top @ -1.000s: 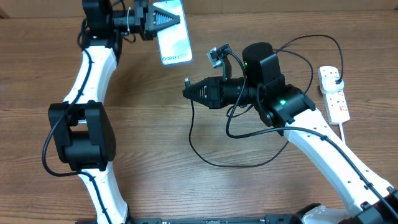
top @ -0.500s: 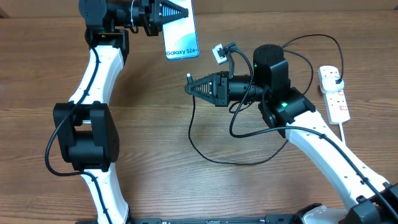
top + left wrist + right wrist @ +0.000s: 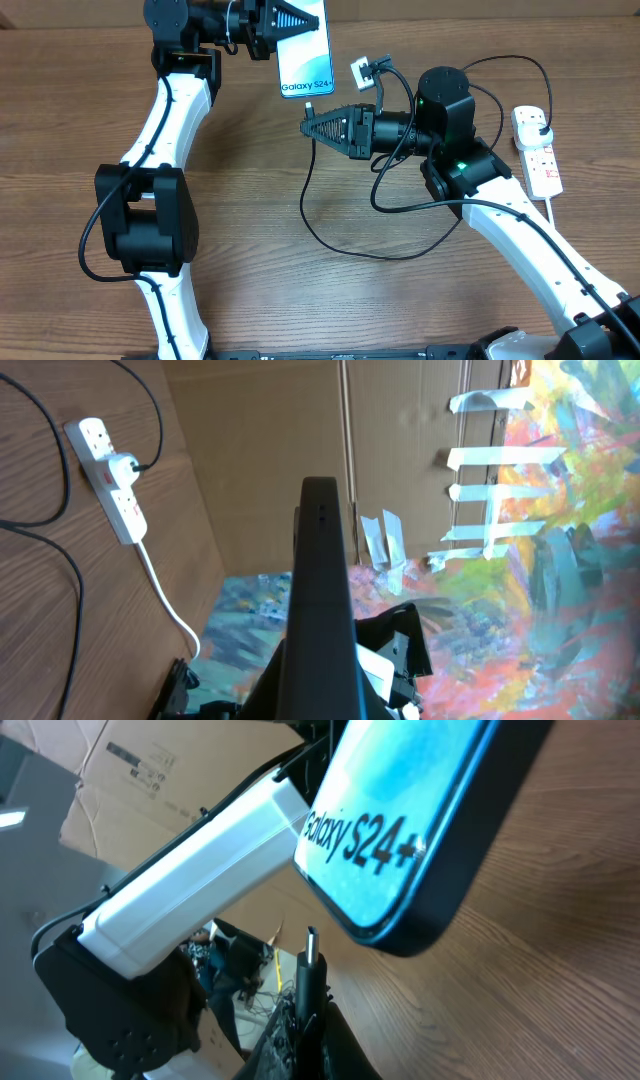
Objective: Plug charger to phone and switch on socket
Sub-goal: 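Lift the plug and carry it toward the phone's bottom edge, then push the USB-C plug into the phone's bottom port with the right gripper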
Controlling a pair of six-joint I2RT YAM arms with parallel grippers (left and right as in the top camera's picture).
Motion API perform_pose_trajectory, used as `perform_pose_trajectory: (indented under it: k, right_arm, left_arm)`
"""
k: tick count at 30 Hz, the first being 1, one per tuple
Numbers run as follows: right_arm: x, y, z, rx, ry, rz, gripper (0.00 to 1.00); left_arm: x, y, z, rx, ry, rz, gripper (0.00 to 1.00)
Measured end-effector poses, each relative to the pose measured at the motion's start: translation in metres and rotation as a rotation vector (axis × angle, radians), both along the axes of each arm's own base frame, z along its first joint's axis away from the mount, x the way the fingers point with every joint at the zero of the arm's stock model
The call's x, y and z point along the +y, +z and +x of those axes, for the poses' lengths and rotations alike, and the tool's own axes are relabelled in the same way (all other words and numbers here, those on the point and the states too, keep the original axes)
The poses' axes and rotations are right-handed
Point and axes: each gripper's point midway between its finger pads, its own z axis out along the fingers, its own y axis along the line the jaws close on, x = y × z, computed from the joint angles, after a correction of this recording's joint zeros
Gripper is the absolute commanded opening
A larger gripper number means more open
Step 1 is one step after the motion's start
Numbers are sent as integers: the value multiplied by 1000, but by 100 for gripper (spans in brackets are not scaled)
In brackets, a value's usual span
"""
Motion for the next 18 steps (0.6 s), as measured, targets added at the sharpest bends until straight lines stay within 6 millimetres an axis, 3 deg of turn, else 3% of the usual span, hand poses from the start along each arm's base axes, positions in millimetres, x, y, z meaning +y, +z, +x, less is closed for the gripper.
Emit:
perform_pose_trajectory:
  k: [18]
  right_arm:
    - [-6, 3, 12, 86, -68, 26, 4]
  left_arm:
    - [0, 3, 4, -4, 24, -17, 4]
